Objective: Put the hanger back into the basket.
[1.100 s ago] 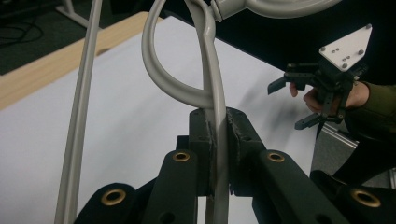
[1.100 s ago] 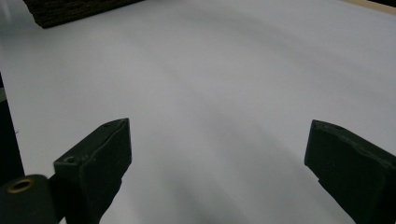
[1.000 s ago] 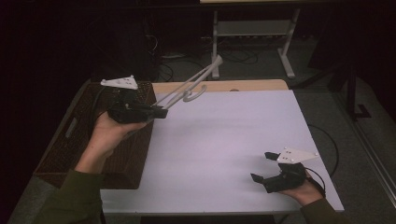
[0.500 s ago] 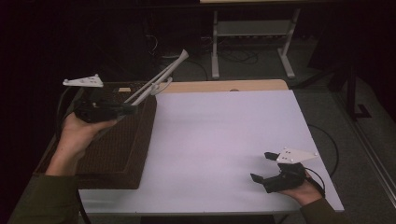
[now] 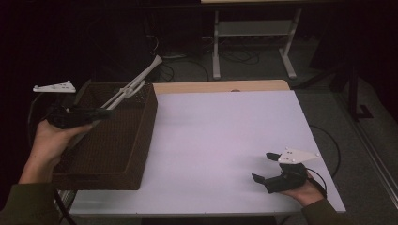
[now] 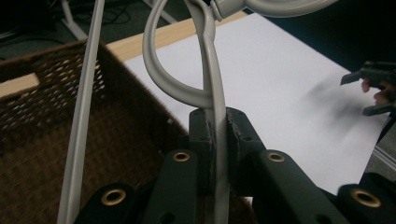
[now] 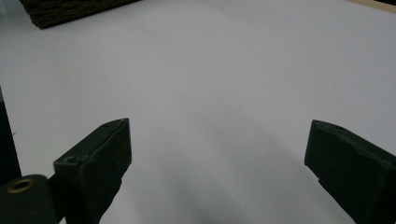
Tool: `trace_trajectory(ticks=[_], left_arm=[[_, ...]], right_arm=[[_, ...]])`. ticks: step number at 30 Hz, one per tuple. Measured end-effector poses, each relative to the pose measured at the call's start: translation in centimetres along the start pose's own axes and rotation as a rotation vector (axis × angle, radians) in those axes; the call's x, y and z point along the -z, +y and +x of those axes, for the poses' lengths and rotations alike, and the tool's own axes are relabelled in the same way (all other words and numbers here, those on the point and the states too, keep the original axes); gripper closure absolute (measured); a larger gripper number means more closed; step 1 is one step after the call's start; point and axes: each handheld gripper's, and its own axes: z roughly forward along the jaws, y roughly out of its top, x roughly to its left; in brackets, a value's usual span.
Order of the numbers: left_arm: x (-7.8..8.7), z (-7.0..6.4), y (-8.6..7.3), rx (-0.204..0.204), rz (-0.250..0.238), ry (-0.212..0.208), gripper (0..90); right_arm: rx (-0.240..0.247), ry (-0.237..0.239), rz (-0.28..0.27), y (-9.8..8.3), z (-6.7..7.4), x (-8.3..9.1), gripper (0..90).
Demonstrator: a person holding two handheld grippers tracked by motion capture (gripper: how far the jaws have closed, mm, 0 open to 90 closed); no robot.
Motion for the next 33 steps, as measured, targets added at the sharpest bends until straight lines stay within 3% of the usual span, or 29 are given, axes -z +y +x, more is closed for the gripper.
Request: trace_trajectory(ticks=[16, 33], left_arm=[[1.7, 2.5, -4.5, 0.075, 0.080, 0.017, 82.2], [-0.3, 4.4, -6.3, 0.099, 0.203, -0.010, 82.0]], right_arm=[[-0.006, -0.005, 0.001, 0.0, -0.1, -0.1, 6.7], [-0.008, -0.010, -0.002, 0.1, -0.3, -0.2, 6.7]])
